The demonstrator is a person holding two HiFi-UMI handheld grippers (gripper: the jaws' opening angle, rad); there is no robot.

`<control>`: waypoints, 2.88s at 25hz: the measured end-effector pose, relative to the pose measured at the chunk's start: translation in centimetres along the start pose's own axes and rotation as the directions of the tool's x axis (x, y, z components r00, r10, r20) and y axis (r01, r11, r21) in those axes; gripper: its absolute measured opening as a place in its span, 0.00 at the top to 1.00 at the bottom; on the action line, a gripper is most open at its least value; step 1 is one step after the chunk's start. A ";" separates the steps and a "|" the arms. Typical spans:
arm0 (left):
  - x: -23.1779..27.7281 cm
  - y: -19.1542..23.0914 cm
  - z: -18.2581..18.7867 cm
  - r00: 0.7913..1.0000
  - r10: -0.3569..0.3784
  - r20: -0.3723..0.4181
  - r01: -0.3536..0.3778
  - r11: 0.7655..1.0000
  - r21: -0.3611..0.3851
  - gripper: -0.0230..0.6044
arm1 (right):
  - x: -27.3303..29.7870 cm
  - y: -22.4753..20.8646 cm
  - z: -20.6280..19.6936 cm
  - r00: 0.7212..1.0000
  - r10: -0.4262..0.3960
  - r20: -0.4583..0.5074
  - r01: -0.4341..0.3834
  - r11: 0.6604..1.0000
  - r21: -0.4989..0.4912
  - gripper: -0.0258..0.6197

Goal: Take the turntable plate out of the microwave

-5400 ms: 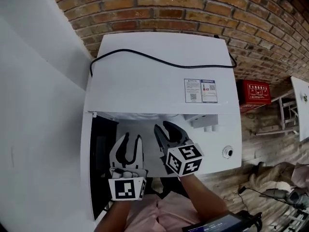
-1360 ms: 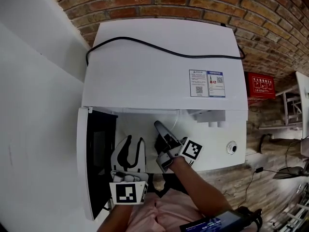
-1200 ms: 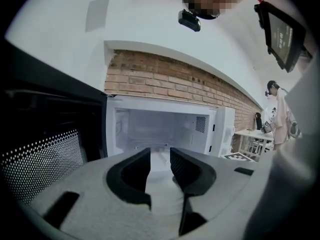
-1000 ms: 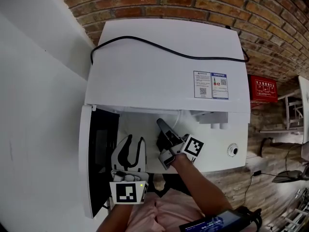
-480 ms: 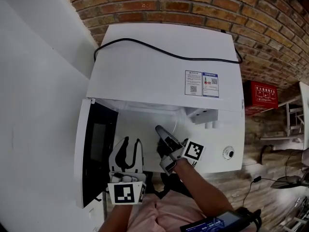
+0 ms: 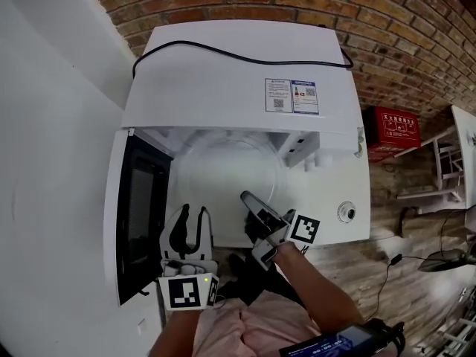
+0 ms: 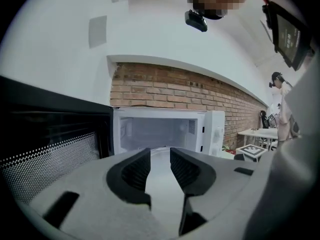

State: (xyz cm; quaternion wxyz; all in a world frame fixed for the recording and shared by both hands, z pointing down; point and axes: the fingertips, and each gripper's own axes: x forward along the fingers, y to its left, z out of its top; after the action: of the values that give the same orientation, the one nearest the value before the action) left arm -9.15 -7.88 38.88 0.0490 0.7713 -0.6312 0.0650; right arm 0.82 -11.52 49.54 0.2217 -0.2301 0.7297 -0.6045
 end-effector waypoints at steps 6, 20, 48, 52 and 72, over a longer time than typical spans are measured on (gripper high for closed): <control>-2.7 -0.7 -0.7 1.000 -0.016 0.005 0.016 1.000 -0.004 0.76 | -2.9 -0.5 -2.4 1.000 -0.018 0.002 0.018 1.000 -0.005 0.91; -4.6 -1.1 -2.4 0.999 -0.046 -0.010 0.046 0.999 -0.005 0.77 | -6.3 -3.5 -4.1 0.994 -0.112 -0.007 0.112 0.994 -0.009 0.91; -3.9 -0.6 -2.4 0.999 -0.052 -0.001 0.052 0.998 -0.024 0.77 | -6.2 -5.5 -3.9 0.949 -0.301 -0.098 0.313 0.937 0.153 0.91; -3.9 -0.5 -2.4 0.999 -0.047 -0.004 0.047 0.999 -0.028 0.77 | -6.2 -5.6 -3.5 0.944 -0.309 -0.119 0.324 0.934 0.146 0.91; -3.9 -0.4 -2.3 0.999 -0.048 0.000 0.048 0.999 -0.025 0.77 | -6.1 -5.4 -3.4 0.948 -0.296 -0.117 0.312 0.938 0.150 0.91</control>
State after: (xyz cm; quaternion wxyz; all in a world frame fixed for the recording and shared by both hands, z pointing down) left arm -9.62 -3.66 40.55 0.0603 0.7855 -0.6134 0.0564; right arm 4.00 -6.10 55.76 0.1098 -0.2925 0.6418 -0.7003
